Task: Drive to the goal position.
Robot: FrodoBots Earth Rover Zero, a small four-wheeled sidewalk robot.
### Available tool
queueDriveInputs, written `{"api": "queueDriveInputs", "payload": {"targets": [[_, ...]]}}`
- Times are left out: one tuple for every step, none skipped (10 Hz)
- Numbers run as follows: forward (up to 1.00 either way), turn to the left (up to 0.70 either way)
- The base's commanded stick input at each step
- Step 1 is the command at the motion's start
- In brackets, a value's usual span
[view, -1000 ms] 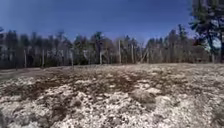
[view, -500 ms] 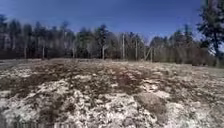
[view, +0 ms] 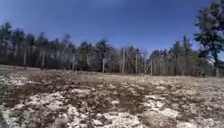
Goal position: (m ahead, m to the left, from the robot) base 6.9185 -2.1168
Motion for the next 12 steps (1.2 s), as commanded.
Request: {"api": "queueDriveInputs", "payload": {"targets": [[0.7,0.0],[0.7,0.0],[0.7,0.0],[0.7,0.0],[0.7,0.0],[0.7,0.0],[0.7,0.0],[0.7,0.0],[0.7,0.0],[0.7,0.0],[0.7,0.0],[0.7,0.0]]}}
